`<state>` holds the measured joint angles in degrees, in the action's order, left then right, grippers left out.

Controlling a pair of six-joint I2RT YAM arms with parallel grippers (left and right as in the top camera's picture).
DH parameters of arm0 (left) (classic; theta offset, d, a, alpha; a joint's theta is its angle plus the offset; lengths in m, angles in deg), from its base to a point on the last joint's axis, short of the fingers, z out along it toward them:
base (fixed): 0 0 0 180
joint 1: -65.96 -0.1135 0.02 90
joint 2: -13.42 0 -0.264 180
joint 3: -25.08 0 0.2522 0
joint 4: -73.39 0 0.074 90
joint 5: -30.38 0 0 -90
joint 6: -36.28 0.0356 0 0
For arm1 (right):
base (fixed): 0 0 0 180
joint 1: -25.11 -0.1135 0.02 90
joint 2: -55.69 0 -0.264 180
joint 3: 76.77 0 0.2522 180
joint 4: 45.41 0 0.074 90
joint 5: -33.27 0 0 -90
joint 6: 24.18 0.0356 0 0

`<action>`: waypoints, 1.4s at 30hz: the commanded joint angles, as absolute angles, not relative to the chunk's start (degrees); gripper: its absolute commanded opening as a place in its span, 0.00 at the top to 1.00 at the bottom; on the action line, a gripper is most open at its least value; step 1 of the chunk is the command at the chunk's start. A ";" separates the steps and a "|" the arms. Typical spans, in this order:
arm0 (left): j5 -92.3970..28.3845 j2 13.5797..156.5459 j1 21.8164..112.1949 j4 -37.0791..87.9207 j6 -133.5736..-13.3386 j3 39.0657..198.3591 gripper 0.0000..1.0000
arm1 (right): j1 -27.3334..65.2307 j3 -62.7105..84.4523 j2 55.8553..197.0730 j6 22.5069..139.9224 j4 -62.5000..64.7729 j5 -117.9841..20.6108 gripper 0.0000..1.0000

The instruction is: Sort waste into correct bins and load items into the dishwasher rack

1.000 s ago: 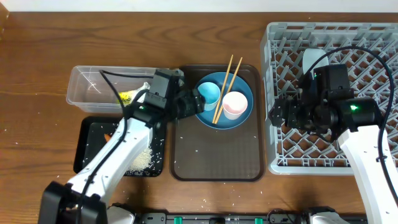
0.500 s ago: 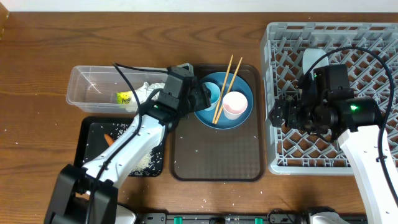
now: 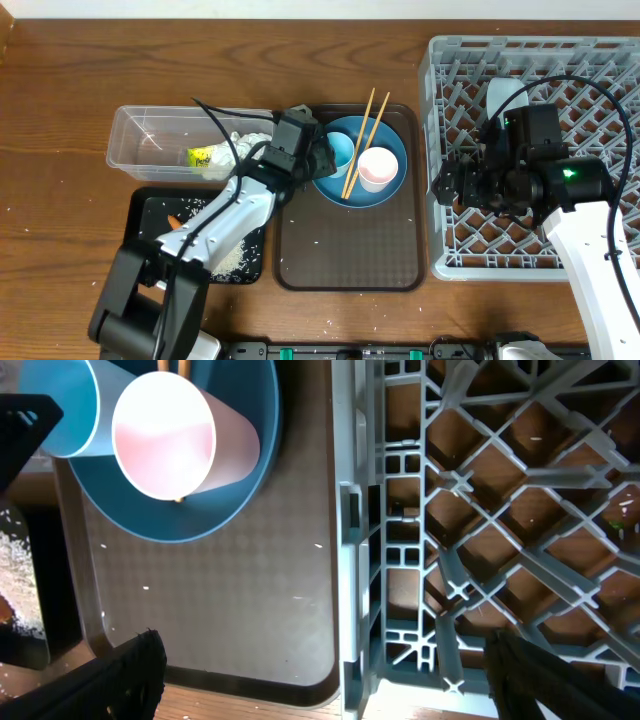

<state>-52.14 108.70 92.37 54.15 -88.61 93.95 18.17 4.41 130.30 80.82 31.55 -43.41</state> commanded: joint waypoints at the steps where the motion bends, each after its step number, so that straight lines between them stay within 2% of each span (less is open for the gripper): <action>1: -53.12 109.42 92.41 54.41 -88.29 95.33 0.54 | 18.28 3.93 130.06 79.86 31.64 -43.26 0.01; 10: -53.10 109.42 92.41 54.35 -88.26 95.33 0.73 | 18.28 3.93 130.06 79.86 31.83 -43.45 0.01; 15: -53.10 109.42 92.39 54.37 -88.26 95.33 0.80 | 18.28 3.93 130.06 78.94 31.90 -43.45 0.01; 18: -53.10 109.42 92.41 54.37 -88.29 95.33 0.81 | 18.30 3.93 130.06 78.81 32.03 -43.43 0.01; 24: -53.08 108.70 92.39 54.37 -88.26 95.33 0.93 | 18.28 3.93 130.06 78.83 32.14 -43.41 0.01; 35: -53.08 99.17 92.39 51.70 -88.26 95.33 0.94 | 18.30 3.93 130.06 78.83 32.42 -43.41 0.01; 39: -52.33 92.90 92.39 46.48 -88.31 95.33 0.94 | 18.30 3.93 130.04 78.26 33.74 -42.77 0.01; 42: -47.20 88.46 92.39 40.05 -88.26 95.33 0.94 | 18.30 3.93 130.04 72.97 35.40 -35.39 0.01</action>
<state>-51.52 92.20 92.37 43.05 -88.40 94.08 18.19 4.30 130.30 78.29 34.65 -42.03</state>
